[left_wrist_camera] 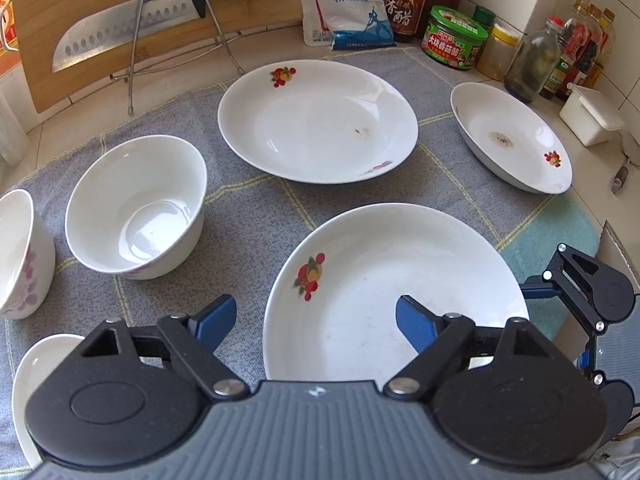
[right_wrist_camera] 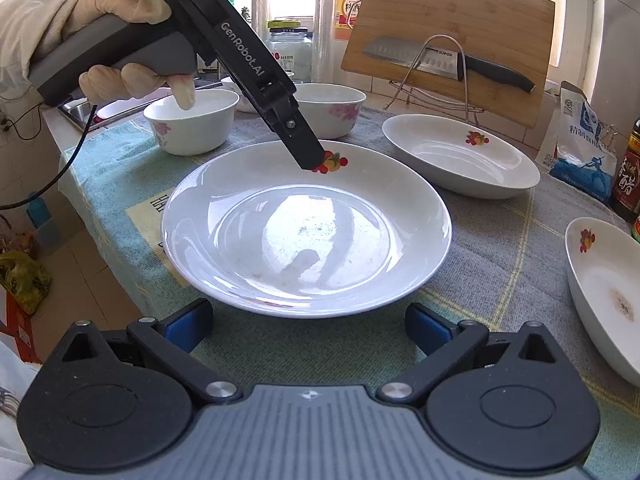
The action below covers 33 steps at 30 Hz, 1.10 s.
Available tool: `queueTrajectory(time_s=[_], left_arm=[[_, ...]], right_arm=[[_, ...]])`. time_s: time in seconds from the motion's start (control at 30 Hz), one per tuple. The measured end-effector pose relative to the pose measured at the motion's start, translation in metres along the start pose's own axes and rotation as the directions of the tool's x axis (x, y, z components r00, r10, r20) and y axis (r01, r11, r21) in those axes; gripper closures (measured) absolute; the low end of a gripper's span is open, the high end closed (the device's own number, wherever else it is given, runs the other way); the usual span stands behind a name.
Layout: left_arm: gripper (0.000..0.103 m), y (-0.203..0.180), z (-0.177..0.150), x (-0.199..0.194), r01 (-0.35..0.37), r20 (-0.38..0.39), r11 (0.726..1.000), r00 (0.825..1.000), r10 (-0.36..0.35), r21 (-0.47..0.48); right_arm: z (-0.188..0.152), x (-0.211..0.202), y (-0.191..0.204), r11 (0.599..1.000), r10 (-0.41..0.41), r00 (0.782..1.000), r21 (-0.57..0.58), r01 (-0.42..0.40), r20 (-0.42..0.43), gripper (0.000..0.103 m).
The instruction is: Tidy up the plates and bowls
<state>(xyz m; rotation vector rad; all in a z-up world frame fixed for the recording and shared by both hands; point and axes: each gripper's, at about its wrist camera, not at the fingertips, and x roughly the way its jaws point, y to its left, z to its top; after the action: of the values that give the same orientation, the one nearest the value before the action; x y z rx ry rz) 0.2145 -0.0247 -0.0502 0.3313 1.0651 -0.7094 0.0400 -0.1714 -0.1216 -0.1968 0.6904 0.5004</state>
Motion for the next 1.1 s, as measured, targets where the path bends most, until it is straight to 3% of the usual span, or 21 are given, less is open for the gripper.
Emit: queueTrajectory(time_s=[0.2, 0.47, 0.7, 1.1], left_arm=[[0.016, 0.004, 0.008, 0.019, 0.073, -0.068, 0.997, 0.995, -0.075, -0.024], [0.016, 0.005, 0.013, 0.033, 0.159, -0.162, 0.987, 0.974, -0.160, -0.018], [0.016, 0.004, 0.019, 0.038, 0.201, -0.211, 0.979, 0.959, -0.190, 0.032], [0.015, 0.004, 0.027, 0.043, 0.229, -0.267, 0.973, 0.940, -0.213, 0.032]], right_arm=[[-0.004, -0.001, -0.002, 1.000, 0.014, 0.999, -0.012, -0.014, 0.032, 0.000], [-0.005, -0.001, -0.002, 1.000, 0.015, 0.999, -0.014, -0.015, 0.042, 0.000], [-0.004, 0.000, -0.002, 1.000, 0.014, 0.999, -0.015, -0.014, 0.035, 0.000], [0.005, 0.007, 0.000, 0.999, 0.025, 1.000, -0.027, -0.024, 0.006, 0.000]])
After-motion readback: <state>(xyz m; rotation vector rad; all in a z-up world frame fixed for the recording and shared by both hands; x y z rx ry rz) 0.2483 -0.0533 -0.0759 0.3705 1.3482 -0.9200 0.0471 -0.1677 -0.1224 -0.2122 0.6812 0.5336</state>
